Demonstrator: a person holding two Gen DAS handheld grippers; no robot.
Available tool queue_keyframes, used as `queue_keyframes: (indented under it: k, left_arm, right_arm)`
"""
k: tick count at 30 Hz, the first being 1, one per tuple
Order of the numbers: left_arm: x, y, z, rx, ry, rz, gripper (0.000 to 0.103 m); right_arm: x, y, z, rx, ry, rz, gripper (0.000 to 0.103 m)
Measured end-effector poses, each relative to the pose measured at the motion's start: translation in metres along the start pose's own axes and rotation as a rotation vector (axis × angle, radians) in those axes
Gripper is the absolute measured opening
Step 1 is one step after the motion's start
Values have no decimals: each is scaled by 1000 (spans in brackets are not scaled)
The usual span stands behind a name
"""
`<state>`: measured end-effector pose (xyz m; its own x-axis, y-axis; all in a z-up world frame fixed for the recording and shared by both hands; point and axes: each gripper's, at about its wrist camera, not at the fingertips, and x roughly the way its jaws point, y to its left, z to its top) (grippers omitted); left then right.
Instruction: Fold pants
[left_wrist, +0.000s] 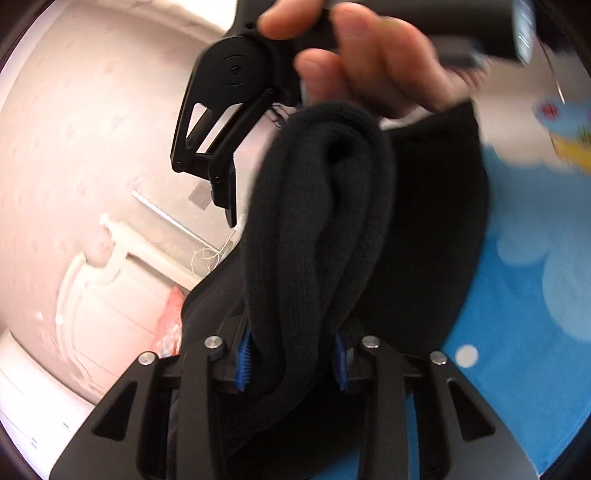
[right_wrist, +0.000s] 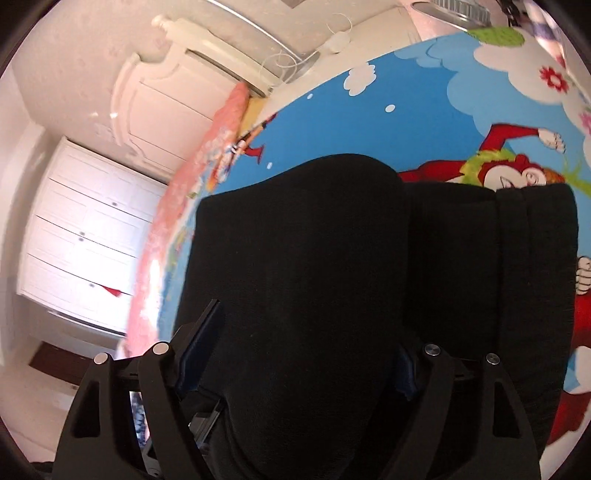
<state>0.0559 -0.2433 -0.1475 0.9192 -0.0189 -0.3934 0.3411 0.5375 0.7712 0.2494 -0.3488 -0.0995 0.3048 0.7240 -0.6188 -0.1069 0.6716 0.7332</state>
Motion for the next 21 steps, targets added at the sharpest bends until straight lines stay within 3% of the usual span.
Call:
queue_keyframes:
  k: [4,6,9,14,16,21]
  left_arm:
    - [2,-8,-1,55,-14,44,47]
    - [5,-7,-4,64,-15,52,47]
    - [-3,-17,5,75,-13,43,33]
    - [-14,-17,23,110,-72,89,31]
    - [-17,-19,38,109,-101,73,31]
    - [-13,-40,61,149,-134,27,31]
  right_arm:
    - [2,1,-1,-45,-11,-51,55]
    - [2,5,-2,-80,-18,-98,39]
    - [-8,11,-2,-118,-37,-112,28]
    - [-55,28,-1,-211,-116,-242,27]
    - [-71,27,-4,-229,-143,-309,27]
    - [-75,-15,2,-161,-118,-351,28]
